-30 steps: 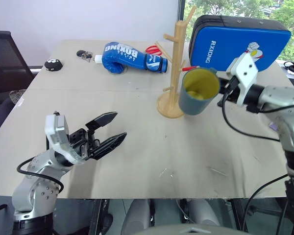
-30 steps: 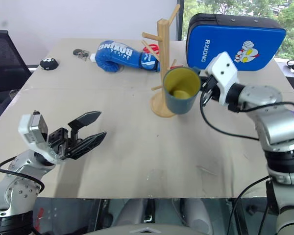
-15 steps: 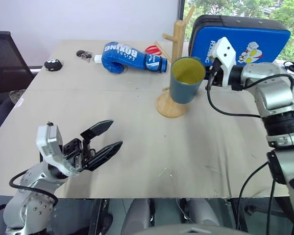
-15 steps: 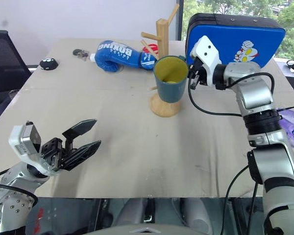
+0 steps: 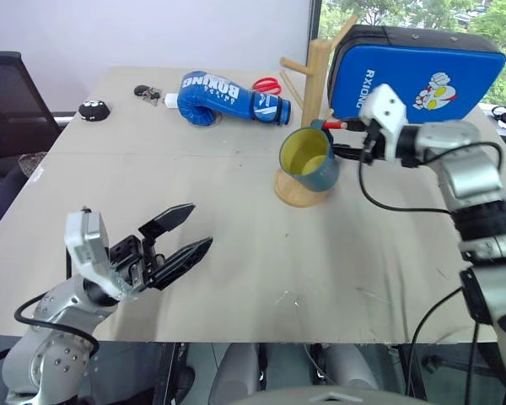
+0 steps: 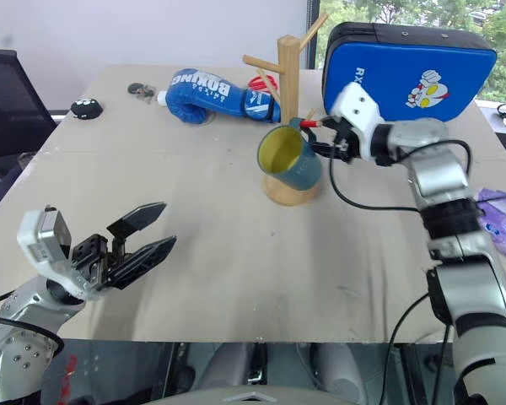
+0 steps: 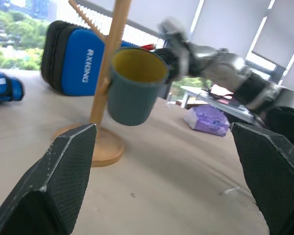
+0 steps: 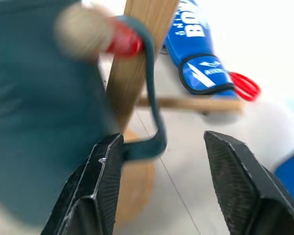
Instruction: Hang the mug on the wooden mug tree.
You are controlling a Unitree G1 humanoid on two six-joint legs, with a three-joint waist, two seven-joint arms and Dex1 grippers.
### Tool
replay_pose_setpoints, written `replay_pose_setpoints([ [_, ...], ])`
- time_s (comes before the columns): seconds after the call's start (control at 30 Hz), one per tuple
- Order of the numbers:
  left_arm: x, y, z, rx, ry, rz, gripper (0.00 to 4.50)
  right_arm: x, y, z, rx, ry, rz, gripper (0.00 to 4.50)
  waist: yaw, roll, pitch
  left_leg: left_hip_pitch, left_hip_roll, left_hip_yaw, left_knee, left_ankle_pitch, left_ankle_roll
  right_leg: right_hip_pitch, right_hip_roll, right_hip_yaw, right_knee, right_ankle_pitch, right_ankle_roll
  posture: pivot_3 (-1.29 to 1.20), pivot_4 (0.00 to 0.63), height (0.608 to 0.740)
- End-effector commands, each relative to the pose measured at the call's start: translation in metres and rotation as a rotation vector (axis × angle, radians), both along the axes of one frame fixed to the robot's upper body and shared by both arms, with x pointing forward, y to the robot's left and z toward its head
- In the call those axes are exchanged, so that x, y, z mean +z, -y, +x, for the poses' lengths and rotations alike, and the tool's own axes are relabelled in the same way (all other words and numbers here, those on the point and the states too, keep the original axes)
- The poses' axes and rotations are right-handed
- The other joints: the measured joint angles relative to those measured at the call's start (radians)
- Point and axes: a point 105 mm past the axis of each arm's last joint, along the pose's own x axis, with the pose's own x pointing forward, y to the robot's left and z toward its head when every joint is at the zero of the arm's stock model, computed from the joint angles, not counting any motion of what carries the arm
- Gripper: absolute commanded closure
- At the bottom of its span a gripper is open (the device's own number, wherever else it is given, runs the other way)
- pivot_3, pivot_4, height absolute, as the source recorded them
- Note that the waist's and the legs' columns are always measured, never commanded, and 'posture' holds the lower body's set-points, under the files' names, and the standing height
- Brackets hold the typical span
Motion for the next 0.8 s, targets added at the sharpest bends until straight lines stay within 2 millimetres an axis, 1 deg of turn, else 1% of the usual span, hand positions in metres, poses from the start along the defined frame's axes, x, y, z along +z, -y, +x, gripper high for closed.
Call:
replay_pose_setpoints([
  [0.03, -0.002, 0.012, 0.001, -0.019, -0.010, 0.076, 0.00, 0.024, 0.021, -0.029, -0.033, 0.095, 0.068, 1.79, -0.002, 0.000, 0.000, 0.000, 0.000, 0.000, 0.000, 0.000, 0.001, 0.000, 0.000, 0.000, 0.000, 0.000, 0.000, 0.00, 0.150, 0.740],
  [0.13, -0.009, 0.017, 0.004, -0.026, -0.048, 0.119, 0.00, 0.014, 0.041, -0.050, -0.112, 0.068, 0.108, 1.79, -0.003, 0.000, 0.000, 0.001, 0.000, 0.000, 0.000, -0.001, 0.002, 0.000, 0.000, 0.000, 0.000, 0.000, 0.000, 0.00, 0.150, 0.740],
  [0.2, -0.015, 0.018, 0.006, -0.029, -0.075, 0.146, 0.00, 0.004, 0.051, -0.063, -0.147, 0.046, 0.096, 1.79, -0.003, 0.000, 0.000, 0.001, 0.000, -0.001, 0.000, -0.001, 0.002, 0.000, 0.001, 0.000, 0.001, 0.000, 0.000, 0.00, 0.150, 0.740],
  [0.23, -0.018, 0.018, 0.007, -0.033, -0.089, 0.167, 0.00, -0.004, 0.060, -0.073, -0.179, 0.019, 0.098, 1.52, -0.005, 0.000, 0.000, 0.001, 0.000, 0.000, 0.000, -0.001, 0.002, 0.000, 0.001, 0.000, 0.001, 0.000, 0.000, 0.00, 0.150, 0.740],
  [0.3, -0.023, 0.016, 0.009, -0.036, -0.109, 0.198, 0.00, -0.018, 0.069, -0.095, -0.202, -0.057, 0.113, 0.91, -0.002, 0.000, 0.000, 0.001, 0.000, 0.000, 0.000, -0.001, 0.002, 0.000, 0.001, 0.001, 0.001, 0.000, 0.000, 0.00, 0.150, 0.740],
  [0.37, -0.025, 0.013, 0.011, -0.042, -0.121, 0.217, 0.00, -0.029, 0.075, -0.114, -0.245, -0.088, 0.106, 0.06, 0.000, 0.000, 0.000, 0.002, 0.001, 0.000, 0.000, -0.001, 0.002, 0.001, 0.002, 0.001, 0.001, -0.001, -0.001, 0.00, 0.150, 0.740],
  [0.4, -0.026, 0.012, 0.011, -0.046, -0.125, 0.225, 0.00, -0.032, 0.078, -0.121, -0.268, -0.093, 0.105, 0.06, -0.001, 0.000, 0.000, 0.002, 0.001, -0.001, 0.000, -0.001, 0.002, 0.002, 0.002, 0.001, 0.001, -0.001, -0.001, 0.00, 0.150, 0.740],
  [0.47, -0.029, 0.010, 0.012, -0.056, -0.135, 0.250, 0.00, -0.044, 0.081, -0.139, -0.290, -0.141, 0.098, 0.06, -0.003, -0.001, 0.000, 0.003, 0.001, 0.000, 0.000, -0.001, 0.002, 0.002, 0.002, 0.002, 0.001, -0.001, -0.001, 0.00, 0.150, 0.740],
  [0.53, -0.033, 0.008, 0.011, -0.070, -0.153, 0.284, 0.00, -0.056, 0.086, -0.152, -0.328, -0.170, 0.096, 0.06, -0.005, -0.001, -0.001, 0.005, 0.001, 0.000, 0.001, -0.001, 0.002, 0.003, 0.002, 0.002, 0.000, -0.001, 0.000, 0.00, 0.150, 0.740],
  [0.67, -0.039, 0.005, 0.012, -0.066, -0.165, 0.328, 0.00, -0.073, 0.091, -0.165, -0.382, -0.202, 0.105, 0.06, -0.007, -0.001, -0.001, 0.007, 0.001, 0.001, 0.001, -0.001, 0.002, 0.006, 0.002, 0.002, 0.000, -0.003, 0.003, 0.00, 0.150, 0.740],
  [0.73, -0.040, 0.005, 0.013, -0.066, -0.167, 0.331, 0.00, -0.081, 0.094, -0.167, -0.405, -0.216, 0.105, 0.06, -0.005, -0.002, -0.001, 0.008, 0.001, 0.001, 0.001, -0.001, 0.002, 0.006, 0.002, 0.002, 0.001, -0.003, 0.003, 0.00, 0.150, 0.740],
  [0.8, -0.040, 0.005, 0.013, -0.076, -0.171, 0.350, 0.00, -0.085, 0.094, -0.167, -0.411, -0.216, 0.106, 0.06, -0.004, -0.001, -0.001, 0.008, 0.001, 0.001, 0.001, -0.001, 0.002, 0.006, 0.002, 0.002, 0.000, -0.003, 0.002, 0.00, 0.150, 0.740],
])
